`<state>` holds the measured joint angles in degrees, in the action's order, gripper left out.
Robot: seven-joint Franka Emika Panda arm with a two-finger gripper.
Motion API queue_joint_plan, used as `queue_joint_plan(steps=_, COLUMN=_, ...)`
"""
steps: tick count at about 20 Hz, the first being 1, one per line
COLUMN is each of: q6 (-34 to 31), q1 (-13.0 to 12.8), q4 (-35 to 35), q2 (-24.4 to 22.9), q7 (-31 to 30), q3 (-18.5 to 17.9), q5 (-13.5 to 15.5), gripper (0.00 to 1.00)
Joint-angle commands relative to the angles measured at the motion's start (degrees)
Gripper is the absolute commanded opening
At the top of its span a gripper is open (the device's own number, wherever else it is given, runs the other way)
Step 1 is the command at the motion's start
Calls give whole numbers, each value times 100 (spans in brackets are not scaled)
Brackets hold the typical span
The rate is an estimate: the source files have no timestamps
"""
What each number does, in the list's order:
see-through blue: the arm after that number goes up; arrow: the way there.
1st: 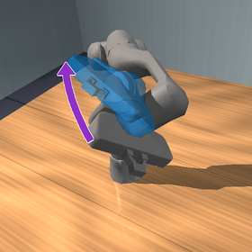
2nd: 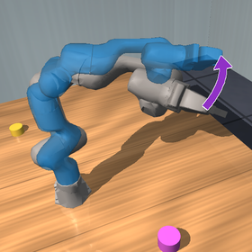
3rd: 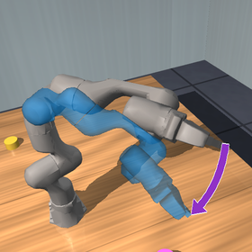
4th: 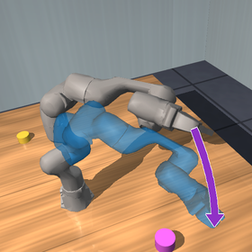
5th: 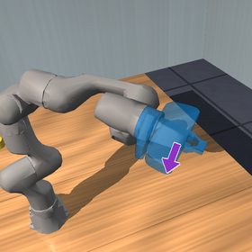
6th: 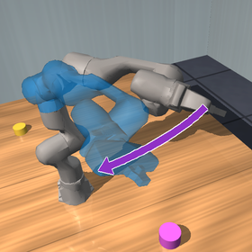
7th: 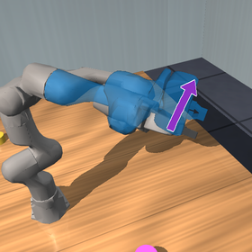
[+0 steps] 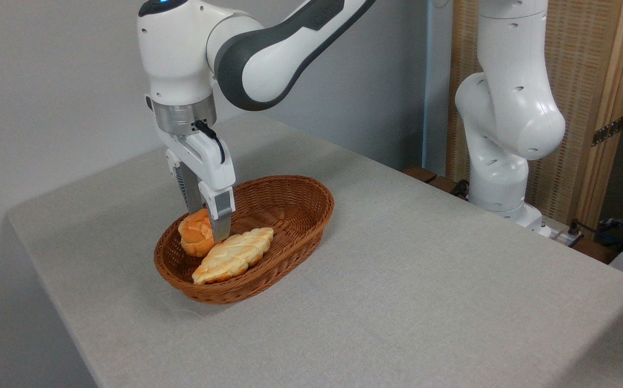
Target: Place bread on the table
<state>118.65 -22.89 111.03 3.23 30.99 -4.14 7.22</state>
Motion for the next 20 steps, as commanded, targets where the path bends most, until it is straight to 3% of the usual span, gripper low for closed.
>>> queue_joint_plan(steps=1, q6=114, q1=-22, q4=32, q2=-7, q7=4, q3=-26, q5=86, gripper=22)
queue_joint_plan(steps=15, q6=105, q1=-13, q4=6, q2=-7, q7=4, q3=-26, q5=95, gripper=21)
queue_joint_plan(steps=20, q6=88, q1=-13, q4=-3, q2=-25, q7=13, q3=-34, q5=51, gripper=6)
